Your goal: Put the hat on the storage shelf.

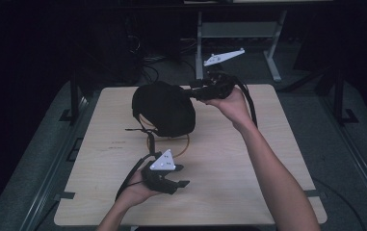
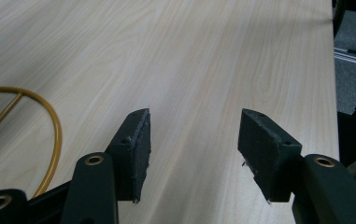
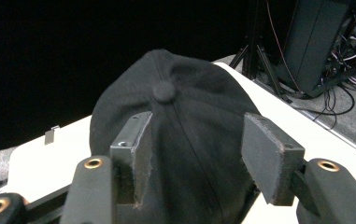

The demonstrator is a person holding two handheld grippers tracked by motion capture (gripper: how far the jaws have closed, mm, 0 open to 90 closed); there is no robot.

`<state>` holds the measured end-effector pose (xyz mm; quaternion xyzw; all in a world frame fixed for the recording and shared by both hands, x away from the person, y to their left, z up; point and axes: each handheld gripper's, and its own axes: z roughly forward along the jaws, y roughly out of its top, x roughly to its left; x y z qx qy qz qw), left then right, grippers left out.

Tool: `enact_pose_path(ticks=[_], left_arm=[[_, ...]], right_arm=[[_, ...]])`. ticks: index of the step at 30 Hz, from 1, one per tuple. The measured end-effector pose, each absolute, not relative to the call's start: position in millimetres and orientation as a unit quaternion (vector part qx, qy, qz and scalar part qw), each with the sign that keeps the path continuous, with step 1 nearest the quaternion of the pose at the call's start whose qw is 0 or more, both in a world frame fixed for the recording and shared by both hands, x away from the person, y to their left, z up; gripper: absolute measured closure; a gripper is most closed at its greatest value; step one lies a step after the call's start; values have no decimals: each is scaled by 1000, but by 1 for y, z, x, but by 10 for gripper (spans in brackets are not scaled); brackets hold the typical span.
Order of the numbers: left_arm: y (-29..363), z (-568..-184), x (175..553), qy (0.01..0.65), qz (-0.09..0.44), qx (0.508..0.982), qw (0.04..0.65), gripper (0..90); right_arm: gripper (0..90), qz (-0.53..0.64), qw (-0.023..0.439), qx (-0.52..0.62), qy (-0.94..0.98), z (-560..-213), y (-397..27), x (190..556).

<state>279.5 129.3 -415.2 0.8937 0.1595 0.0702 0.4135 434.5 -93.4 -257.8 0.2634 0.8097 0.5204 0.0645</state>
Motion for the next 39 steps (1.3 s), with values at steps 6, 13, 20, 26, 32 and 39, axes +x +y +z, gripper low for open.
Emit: enact_pose_path(ticks=[6, 13, 20, 26, 32, 39], left_arm=[[129, -418, 280, 166, 72, 895, 408, 411], [129, -420, 282, 166, 74, 899, 399, 385], [129, -422, 281, 171, 74, 899, 397, 365], [128, -424, 282, 170, 74, 902, 390, 351], [128, -424, 281, 169, 76, 904, 386, 347], [127, -425, 281, 172, 77, 903, 386, 341]], right_arm=[[367, 523, 68, 273, 805, -265, -119, 429], [325, 519, 72, 294, 799, -276, -148, 421], [315, 513, 76, 311, 797, -288, -174, 413], [296, 511, 77, 325, 792, -297, -194, 405], [287, 508, 76, 334, 790, -305, -208, 398], [284, 507, 76, 348, 785, -319, -231, 387]])
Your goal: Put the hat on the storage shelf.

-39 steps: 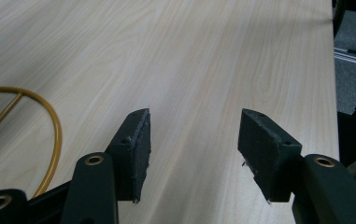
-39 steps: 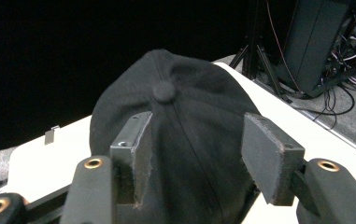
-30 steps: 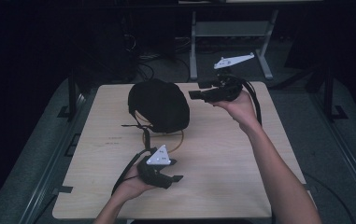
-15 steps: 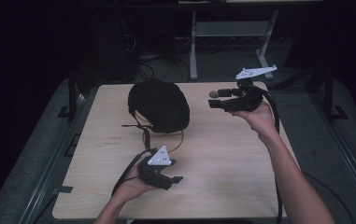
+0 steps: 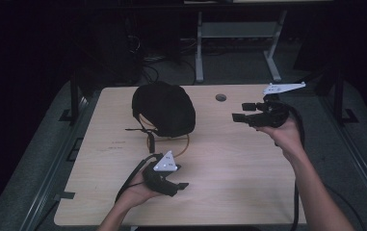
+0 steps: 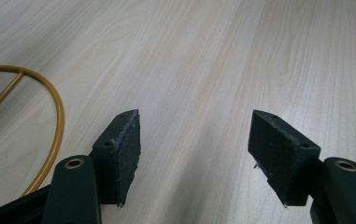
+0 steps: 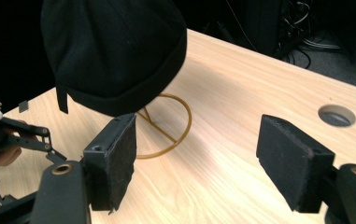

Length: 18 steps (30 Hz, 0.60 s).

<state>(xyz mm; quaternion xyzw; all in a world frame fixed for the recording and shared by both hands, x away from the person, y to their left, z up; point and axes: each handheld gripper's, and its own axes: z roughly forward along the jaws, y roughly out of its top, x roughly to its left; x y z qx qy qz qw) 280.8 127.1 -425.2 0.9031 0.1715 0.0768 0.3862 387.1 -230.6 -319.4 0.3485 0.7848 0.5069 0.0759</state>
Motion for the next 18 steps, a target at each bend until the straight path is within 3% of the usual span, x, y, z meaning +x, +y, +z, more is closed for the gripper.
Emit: enact_pose_path(ticks=[18], left_arm=[[129, -426, 282, 175, 82, 904, 382, 335]], right_arm=[[271, 502, 67, 380, 774, -353, -270, 367]])
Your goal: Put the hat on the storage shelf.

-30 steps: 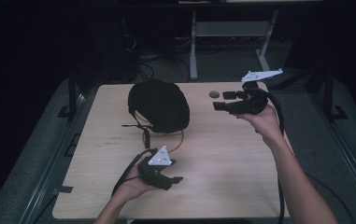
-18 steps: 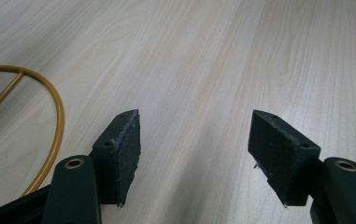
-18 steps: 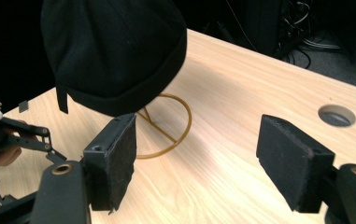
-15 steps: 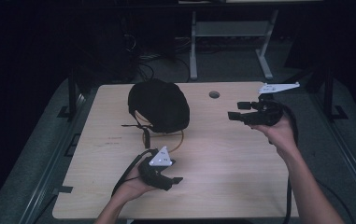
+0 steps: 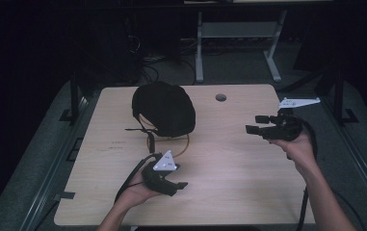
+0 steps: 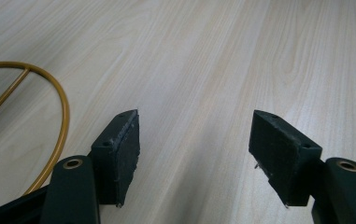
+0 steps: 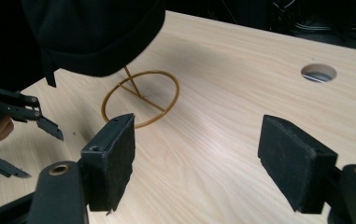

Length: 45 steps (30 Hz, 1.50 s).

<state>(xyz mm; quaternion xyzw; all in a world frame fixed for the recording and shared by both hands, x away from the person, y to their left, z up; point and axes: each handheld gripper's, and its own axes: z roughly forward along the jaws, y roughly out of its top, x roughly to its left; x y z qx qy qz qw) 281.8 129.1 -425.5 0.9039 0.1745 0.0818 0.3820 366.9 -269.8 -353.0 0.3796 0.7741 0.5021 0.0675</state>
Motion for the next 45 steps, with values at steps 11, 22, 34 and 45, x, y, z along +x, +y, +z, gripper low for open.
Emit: enact_pose_path(ticks=[11, 22, 34, 45], left_arm=[[130, -428, 282, 174, 83, 905, 378, 332], [132, -431, 282, 179, 80, 905, 377, 327], [134, -433, 281, 180, 79, 907, 371, 321], [133, -435, 280, 181, 79, 909, 367, 312]], right_arm=[[262, 499, 64, 397, 768, -371, -289, 355], [234, 497, 53, 411, 762, -391, -302, 342], [225, 484, 47, 432, 760, -418, -316, 327], [215, 475, 42, 442, 759, -438, -326, 310]])
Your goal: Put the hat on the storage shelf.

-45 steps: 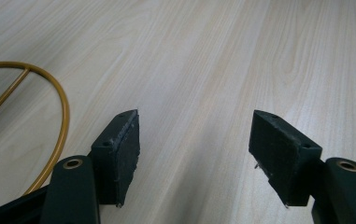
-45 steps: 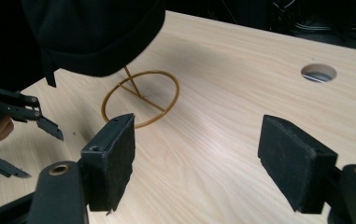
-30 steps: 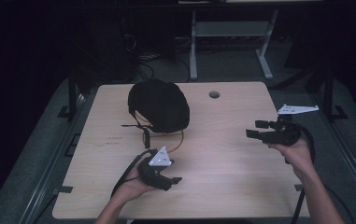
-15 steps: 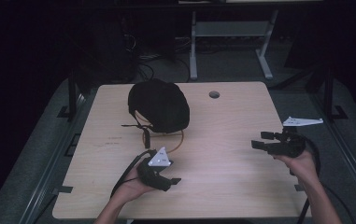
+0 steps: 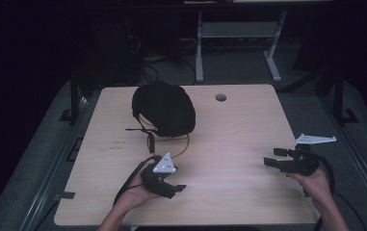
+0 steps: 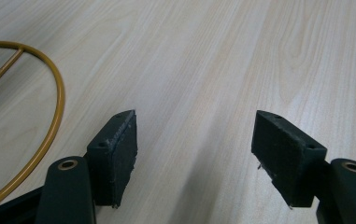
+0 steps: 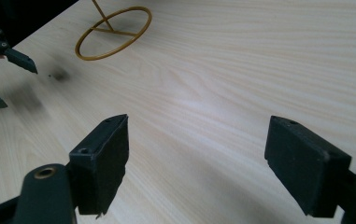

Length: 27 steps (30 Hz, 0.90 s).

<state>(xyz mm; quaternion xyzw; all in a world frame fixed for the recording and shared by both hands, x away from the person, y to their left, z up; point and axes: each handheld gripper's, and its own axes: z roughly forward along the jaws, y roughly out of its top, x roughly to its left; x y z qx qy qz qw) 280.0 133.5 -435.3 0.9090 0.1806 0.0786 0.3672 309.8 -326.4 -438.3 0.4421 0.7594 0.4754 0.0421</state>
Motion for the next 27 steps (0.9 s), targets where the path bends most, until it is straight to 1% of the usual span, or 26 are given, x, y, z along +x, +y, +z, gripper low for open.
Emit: enact_pose_path(ticks=[10, 19, 27], left_arm=[[137, -436, 279, 184, 81, 907, 369, 306], [137, -438, 277, 187, 83, 907, 368, 299], [138, -438, 278, 188, 87, 906, 369, 296]], right_arm=[[212, 467, 51, 449, 760, -449, -333, 292], [207, 469, 56, 443, 762, -460, -328, 272], [198, 480, 70, 439, 756, -470, -322, 254]])
